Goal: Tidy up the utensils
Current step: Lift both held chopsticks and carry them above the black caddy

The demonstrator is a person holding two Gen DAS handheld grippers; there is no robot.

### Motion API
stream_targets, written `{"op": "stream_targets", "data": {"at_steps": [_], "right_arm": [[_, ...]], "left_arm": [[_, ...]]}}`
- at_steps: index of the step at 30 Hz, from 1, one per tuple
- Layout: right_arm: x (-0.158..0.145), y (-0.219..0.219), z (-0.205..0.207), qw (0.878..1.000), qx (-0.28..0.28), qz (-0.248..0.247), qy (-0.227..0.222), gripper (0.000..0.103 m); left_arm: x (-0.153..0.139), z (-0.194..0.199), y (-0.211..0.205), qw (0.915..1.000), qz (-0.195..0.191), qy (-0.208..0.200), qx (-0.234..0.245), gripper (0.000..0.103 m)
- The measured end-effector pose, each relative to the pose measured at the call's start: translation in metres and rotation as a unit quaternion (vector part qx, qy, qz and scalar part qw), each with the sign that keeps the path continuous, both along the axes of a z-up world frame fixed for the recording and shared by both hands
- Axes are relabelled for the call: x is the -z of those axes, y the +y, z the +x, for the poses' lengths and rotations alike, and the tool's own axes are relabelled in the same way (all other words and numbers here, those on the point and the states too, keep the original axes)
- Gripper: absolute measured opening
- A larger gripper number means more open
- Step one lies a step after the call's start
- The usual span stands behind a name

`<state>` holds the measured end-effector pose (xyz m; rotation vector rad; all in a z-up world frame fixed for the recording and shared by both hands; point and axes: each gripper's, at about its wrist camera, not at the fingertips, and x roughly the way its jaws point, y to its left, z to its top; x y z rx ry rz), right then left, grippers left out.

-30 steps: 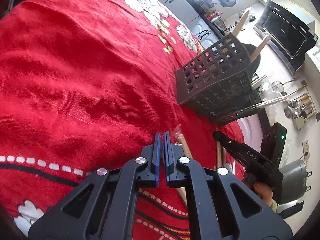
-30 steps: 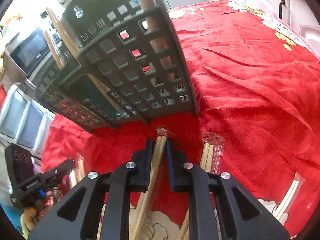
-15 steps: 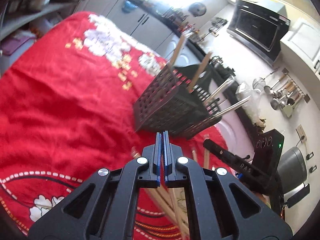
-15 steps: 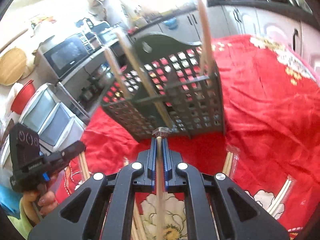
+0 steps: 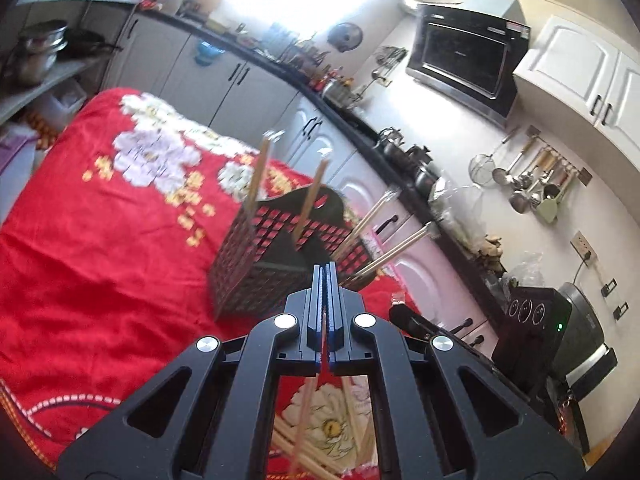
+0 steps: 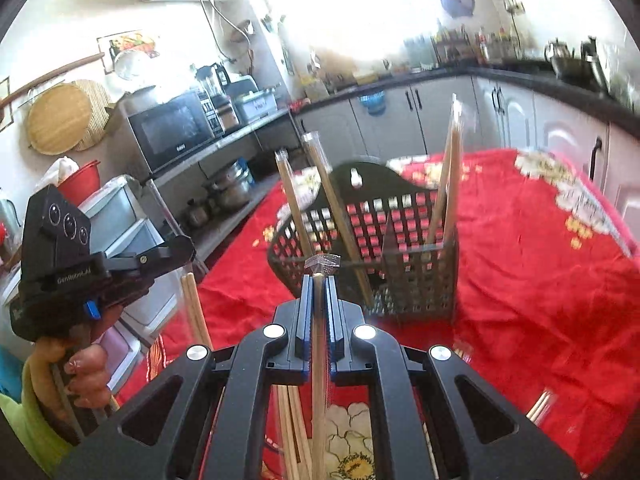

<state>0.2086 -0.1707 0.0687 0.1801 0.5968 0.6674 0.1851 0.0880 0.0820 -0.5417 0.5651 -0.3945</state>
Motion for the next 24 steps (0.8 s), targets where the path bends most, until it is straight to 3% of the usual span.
{"op": "stream_targets", "data": {"at_steps": [12, 24], "right_arm": [[-0.04, -0.015, -0.011, 0.992, 0.031, 0.024, -0.122, 0.006], [-0.057, -0.021, 0.01, 0.985, 0.065, 0.037, -0.157, 0.006]], "left_arm": [[-0.048, 0.009, -0.022, 0.9983, 0.016, -0.051, 0.024, 0.0], [-0.082, 0.024, -0.037, 0.9955, 0.027, -0.084, 0.037, 0.0]]}}
